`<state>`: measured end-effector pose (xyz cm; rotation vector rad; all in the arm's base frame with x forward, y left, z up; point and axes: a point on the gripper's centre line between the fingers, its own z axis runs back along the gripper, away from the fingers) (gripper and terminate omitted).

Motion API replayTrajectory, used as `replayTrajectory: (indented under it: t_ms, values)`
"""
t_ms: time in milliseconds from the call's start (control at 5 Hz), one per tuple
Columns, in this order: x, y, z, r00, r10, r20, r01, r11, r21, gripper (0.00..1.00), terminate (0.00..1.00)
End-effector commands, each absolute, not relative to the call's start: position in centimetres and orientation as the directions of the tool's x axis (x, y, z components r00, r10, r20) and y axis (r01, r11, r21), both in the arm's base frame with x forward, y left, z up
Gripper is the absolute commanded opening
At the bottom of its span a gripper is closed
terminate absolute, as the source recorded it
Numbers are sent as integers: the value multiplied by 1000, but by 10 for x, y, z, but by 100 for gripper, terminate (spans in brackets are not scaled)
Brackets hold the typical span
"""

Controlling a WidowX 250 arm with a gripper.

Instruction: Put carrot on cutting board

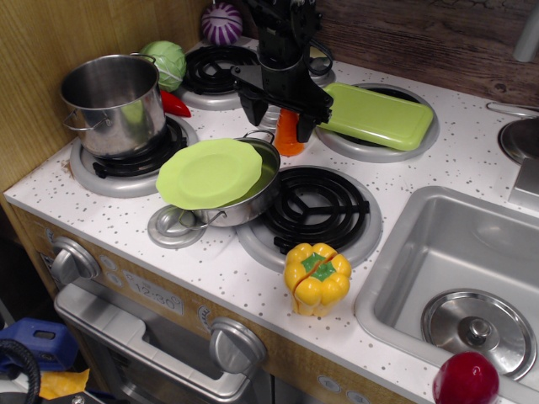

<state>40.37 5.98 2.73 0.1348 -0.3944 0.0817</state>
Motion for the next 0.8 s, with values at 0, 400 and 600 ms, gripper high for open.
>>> replayTrajectory:
  t_ms: [0,400,600]
  values:
    - [410,65,34,901,72,429,-127,987,100,0,0]
    - [417,56,58,895,46,443,-120,983,139,0,0]
    - [427,52,83,900,9,436,-89,983,162,0,0]
